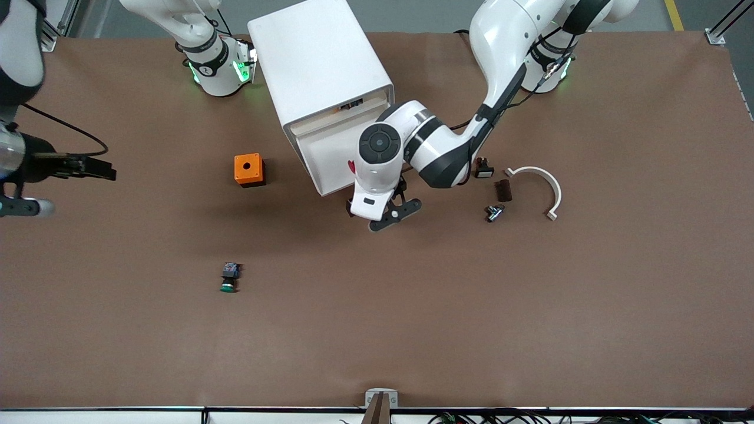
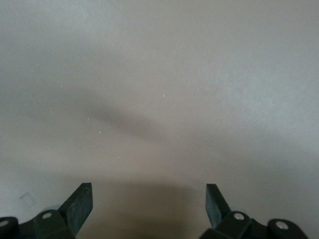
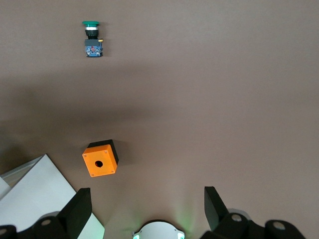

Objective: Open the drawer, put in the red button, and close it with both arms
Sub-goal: 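Withdraw the right gripper while the left gripper moves to the drawer front, then push the drawer shut into the cabinet with the left gripper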

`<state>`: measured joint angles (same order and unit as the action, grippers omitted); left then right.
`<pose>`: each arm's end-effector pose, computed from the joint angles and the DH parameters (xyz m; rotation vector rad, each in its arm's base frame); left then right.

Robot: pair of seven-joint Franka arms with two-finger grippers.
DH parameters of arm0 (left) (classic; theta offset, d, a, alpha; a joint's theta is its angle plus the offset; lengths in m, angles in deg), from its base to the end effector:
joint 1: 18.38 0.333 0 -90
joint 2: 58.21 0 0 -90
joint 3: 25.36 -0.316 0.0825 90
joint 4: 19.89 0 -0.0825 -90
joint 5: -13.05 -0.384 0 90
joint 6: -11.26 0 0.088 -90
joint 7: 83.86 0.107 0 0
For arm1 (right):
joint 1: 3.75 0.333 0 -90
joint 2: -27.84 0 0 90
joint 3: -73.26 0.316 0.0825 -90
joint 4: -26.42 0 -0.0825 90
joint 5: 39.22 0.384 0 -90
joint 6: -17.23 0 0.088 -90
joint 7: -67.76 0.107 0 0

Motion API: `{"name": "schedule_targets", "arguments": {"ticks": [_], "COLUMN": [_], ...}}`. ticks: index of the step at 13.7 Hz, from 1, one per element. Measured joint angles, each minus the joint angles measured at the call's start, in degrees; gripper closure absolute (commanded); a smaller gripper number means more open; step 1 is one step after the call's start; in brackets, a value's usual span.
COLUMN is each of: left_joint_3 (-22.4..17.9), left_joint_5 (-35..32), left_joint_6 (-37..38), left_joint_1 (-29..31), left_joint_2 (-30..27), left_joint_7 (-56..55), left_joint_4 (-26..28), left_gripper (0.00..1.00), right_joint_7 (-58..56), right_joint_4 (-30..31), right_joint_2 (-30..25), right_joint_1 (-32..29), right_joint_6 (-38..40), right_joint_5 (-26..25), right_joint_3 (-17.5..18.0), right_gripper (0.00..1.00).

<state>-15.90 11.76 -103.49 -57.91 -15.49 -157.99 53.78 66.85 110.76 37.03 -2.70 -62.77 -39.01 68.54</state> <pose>0.5088 -0.5384 0.3080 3.0257 0.7264 -0.1400 0.5797 -0.0331 0.5661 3.1188 -0.0756 -0.3695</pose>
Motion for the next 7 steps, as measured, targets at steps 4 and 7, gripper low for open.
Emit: {"name": "schedule_targets", "arguments": {"ticks": [4, 7], "left_joint_3": [1.14, 3.15], "left_joint_5": [0.00, -0.01], "left_joint_6": [0.00, 0.05], "left_joint_1": [-1.67, -1.93], "left_joint_2": [-0.51, -1.50], "left_joint_7": [0.00, 0.00], "left_joint_4": [2.71, 4.14], "left_gripper": [0.00, 0.00], "right_joint_7": [-0.22, -0.21], "right_joint_4": [-2.36, -4.40], "right_joint_2": [-1.19, -1.20], "right_joint_1": [-0.22, -0.22], "right_joint_6": [-0.11, -0.07], "right_joint_5": [-0.85, -1.43], "right_joint_3": [0.44, 0.54], "right_gripper": [0.00, 0.00]}}
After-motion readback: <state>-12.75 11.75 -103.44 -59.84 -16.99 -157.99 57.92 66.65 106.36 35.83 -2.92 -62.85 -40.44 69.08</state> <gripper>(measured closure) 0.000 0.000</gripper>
